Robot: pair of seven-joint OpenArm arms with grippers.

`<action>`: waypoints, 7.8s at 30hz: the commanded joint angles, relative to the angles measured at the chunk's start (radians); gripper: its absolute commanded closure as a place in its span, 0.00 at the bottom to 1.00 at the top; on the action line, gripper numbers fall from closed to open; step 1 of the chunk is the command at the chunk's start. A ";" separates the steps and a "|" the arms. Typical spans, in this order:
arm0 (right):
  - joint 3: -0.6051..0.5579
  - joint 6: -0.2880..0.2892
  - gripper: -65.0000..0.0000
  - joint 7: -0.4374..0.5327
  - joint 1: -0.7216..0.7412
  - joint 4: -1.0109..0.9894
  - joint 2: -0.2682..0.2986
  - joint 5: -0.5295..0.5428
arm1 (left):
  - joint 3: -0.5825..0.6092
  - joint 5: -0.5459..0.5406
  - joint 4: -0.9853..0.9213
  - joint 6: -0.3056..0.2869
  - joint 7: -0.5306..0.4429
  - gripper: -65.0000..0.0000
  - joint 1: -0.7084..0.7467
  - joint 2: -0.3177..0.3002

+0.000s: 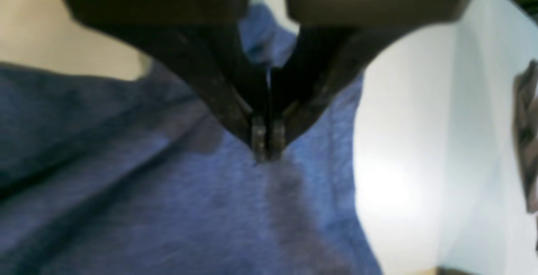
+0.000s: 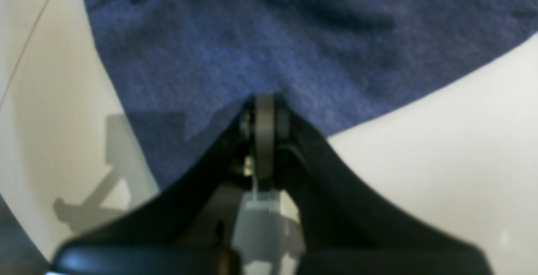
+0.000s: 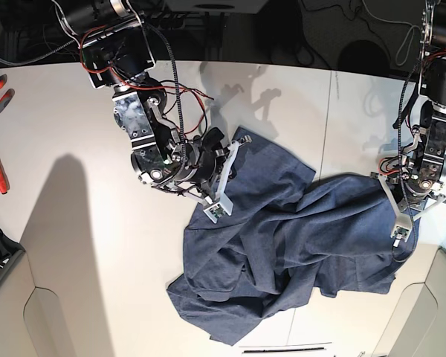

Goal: Layout the t-shirt on the table in an organized manner, then fold the t-shirt properly
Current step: 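Lay the stretched shirt down and release it with both grippers, then grasp the shirt edges with both grippers and pull them apart, then drag the held shirt edges with both grippers to spread the shirt wide, then reach the right gripper over the shirt middle and smooth the fabric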

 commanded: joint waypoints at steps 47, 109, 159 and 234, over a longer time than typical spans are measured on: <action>0.190 -0.004 1.00 -0.407 -0.418 0.645 0.471 0.095 | -0.028 -0.121 0.175 -0.074 0.052 1.00 0.116 -0.003; 0.448 -0.149 1.00 -0.366 -0.207 0.573 0.363 0.089 | -0.028 -0.055 0.175 -0.067 0.200 1.00 0.127 0.106; 0.401 -0.355 1.00 0.767 0.356 -0.699 0.245 -0.357 | -0.028 -0.156 -0.541 -0.186 -0.201 1.00 -0.367 0.161; -0.324 0.181 1.00 0.421 0.116 -0.307 -0.069 0.065 | -0.028 -0.050 -0.411 -0.007 -0.292 1.00 -0.438 0.094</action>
